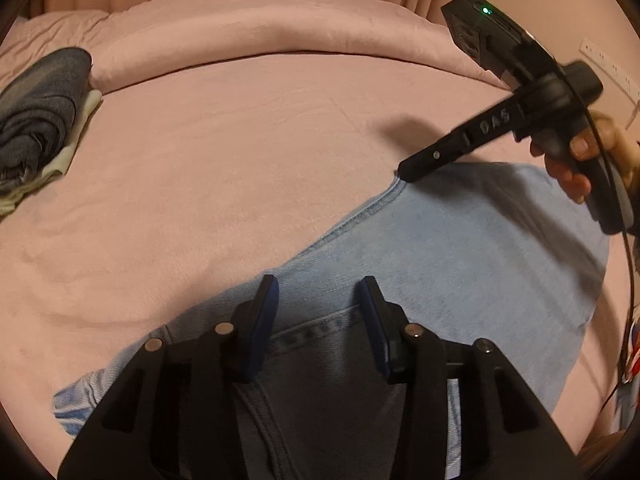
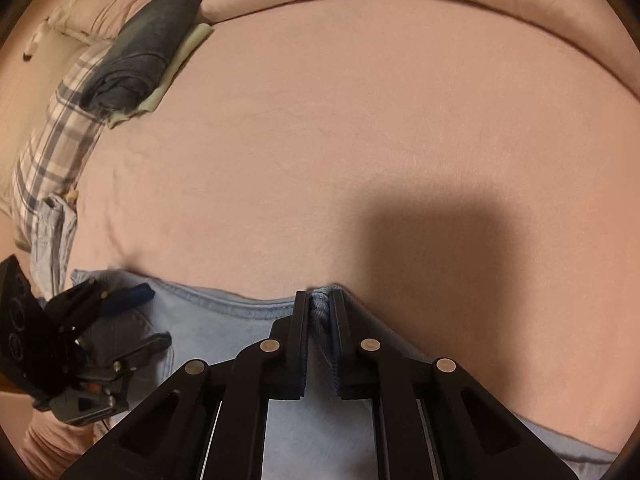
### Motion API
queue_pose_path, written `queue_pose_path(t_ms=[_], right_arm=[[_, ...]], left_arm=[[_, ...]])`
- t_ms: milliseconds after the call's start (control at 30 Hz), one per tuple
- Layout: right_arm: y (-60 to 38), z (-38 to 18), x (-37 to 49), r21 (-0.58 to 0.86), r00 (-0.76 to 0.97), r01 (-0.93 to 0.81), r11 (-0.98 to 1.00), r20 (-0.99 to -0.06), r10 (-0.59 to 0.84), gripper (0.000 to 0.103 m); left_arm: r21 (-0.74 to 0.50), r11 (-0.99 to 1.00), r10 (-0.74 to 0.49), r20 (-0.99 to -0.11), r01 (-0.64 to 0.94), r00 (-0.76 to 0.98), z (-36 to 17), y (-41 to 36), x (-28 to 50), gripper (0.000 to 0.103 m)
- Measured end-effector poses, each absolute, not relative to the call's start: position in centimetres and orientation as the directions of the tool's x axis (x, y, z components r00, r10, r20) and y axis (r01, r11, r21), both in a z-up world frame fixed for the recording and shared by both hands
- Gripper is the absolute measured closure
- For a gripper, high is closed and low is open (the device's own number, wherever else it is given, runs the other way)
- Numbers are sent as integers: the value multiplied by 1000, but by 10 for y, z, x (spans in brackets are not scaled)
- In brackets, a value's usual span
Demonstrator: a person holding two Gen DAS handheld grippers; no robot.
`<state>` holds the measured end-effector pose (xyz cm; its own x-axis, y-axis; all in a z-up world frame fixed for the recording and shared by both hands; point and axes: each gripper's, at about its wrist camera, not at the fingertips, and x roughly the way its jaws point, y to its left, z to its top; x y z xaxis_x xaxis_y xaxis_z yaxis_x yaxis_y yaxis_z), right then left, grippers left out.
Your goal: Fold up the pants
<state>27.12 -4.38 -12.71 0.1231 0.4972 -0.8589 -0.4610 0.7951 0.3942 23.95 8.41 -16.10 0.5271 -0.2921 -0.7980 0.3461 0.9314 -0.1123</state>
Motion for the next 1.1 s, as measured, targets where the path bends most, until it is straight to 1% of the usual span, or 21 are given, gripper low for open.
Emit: queue_pose_path(t_ms=[33,67,133,200,267,333,367,400,467,567,633,667,700,733,767,800,833,900,933,1000,1100], right_arm=[[-49,-127,275,416,117,-451,789,-849,515,93],[-55,-122,275,413,156,-443,796,-838,522,92],[-82,-108,277,357,272,-416,836,-829,489,92],[-101,-92,273,385,326,-386,838,-793,514,92],[-126,-74,256,417,373,-387,822,-745,553,92],[-144,-64,233,384,404,-407,829,-738,541,92],[-147,-63,224,368,410,-414,832,-741,532,92],[-149,-64,215,353,414,-422,835,-745,524,92],[-153,-74,196,351,387,-455,819,-750,537,92],[-142,-98,195,312,375,-463,829,-779,503,92],[-140,-124,213,288,379,-417,862,-807,453,93],[-138,-133,221,269,400,-394,879,-811,428,96],[-138,-137,229,278,444,-370,886,-785,432,103],[-136,-135,232,286,475,-357,889,-764,436,103],[-140,-132,238,281,518,-298,912,-755,402,103],[-144,-132,244,297,525,-252,921,-757,388,103],[-147,-132,245,326,525,-240,914,-748,405,103],[-161,-123,236,395,545,-239,887,-702,459,103],[-167,-118,228,394,558,-244,886,-690,461,102],[-182,-112,211,387,571,-246,889,-683,455,101],[-216,-112,172,398,576,-223,890,-682,450,96]], left_arm=[[-108,932,-289,-798,347,528,-160,84,239,59],[-103,933,-284,-800,346,528,-160,84,239,59],[-98,934,-277,-804,343,526,-159,83,239,59],[-88,937,-266,-807,338,527,-156,79,232,59],[-74,940,-253,-809,334,531,-156,77,230,60],[-63,943,-240,-808,327,537,-153,74,228,59],[-56,946,-232,-807,320,543,-151,73,226,57],[-58,947,-232,-805,316,547,-149,72,223,51],[-67,946,-239,-803,316,545,-149,70,219,46],[-43,950,-212,-815,310,539,-152,67,224,45],[-35,952,-199,-822,303,534,-153,64,226,43],[-30,954,-192,-825,298,532,-153,64,227,43],[-22,957,-180,-828,289,531,-151,63,226,43],[-15,959,-169,-830,282,531,-150,61,226,43],[-5,962,-156,-833,274,531,-147,60,225,43],[8,964,-142,-832,267,536,-143,57,223,43],[15,964,-137,-828,266,544,-139,55,220,43],[11,961,-153,-812,278,563,-128,48,213,41],[3,958,-168,-804,287,570,-123,45,210,39],[-43,947,-229,-788,320,571,-116,31,202,31],[-140,913,-340,-779,382,527,-118,1,195,30]])
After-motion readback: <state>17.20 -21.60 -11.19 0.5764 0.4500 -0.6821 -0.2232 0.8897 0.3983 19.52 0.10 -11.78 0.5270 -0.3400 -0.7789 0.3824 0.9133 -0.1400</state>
